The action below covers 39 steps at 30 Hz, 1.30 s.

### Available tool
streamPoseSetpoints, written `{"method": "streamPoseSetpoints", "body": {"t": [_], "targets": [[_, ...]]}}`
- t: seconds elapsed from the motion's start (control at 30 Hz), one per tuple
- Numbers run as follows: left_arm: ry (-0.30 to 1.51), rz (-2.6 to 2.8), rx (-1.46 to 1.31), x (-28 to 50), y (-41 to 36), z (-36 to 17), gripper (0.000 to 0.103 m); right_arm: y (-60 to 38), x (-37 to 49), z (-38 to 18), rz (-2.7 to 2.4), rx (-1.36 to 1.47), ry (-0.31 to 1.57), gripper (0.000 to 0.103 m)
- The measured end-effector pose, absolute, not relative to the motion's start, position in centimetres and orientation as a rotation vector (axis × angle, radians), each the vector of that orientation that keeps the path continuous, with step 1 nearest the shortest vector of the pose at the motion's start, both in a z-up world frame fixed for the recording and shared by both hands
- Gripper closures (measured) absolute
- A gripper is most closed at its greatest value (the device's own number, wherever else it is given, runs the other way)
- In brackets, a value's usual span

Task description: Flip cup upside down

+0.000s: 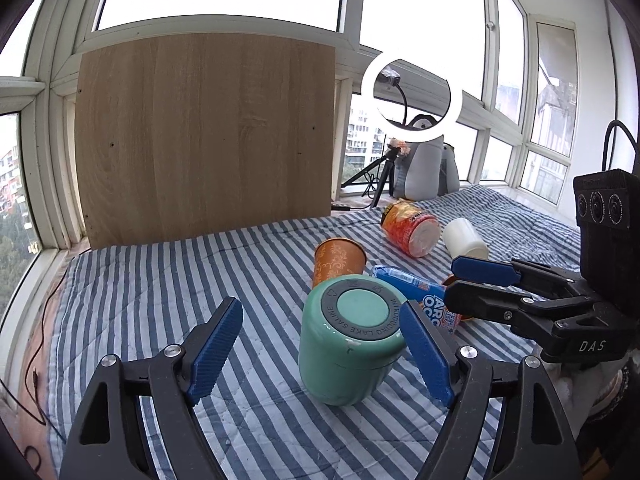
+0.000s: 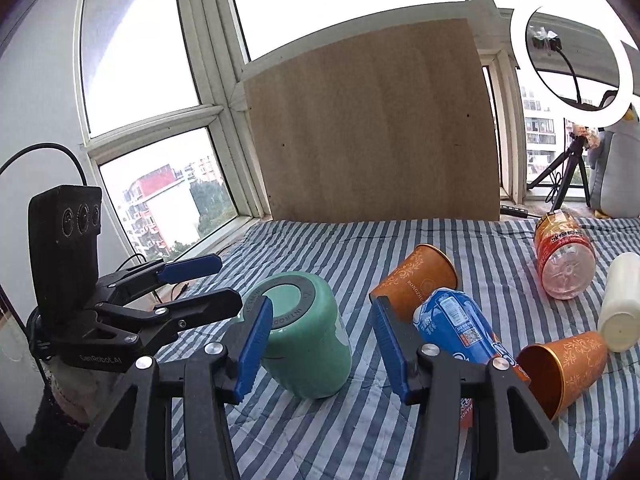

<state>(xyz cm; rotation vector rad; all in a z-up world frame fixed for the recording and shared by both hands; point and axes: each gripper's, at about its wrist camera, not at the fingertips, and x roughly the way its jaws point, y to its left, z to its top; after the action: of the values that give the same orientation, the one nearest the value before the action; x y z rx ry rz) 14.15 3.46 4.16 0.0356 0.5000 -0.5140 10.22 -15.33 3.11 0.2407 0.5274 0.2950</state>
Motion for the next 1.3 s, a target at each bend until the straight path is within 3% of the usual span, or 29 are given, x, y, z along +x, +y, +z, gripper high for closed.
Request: {"method": "streamPoseSetpoints", "body": {"t": [0.13,0.33,0.97,1.3], "targets": [[0.463,-0.463,0.017,11.9,3.8,3.9,0.007,-14.9,7.9,3.5,0.231,0.192,0.462,0.034],[0.384,-0.338,-0.018,7.8,4.5,3.6,0.000,-14.3,4.7,3.8,0.128,0.115,0.364,0.026],[0.194,-0.086,0.008,1.4,2.6,1.2,0.000,-15.6,1.1,1.0,-0.060,0.111,0.257,0.017],[0.184,-0.057,-0.011,1.3,2.9,0.4,0.000,-15.2,0.8,0.4,-0.073,0.096,0.243,0.011]]}}
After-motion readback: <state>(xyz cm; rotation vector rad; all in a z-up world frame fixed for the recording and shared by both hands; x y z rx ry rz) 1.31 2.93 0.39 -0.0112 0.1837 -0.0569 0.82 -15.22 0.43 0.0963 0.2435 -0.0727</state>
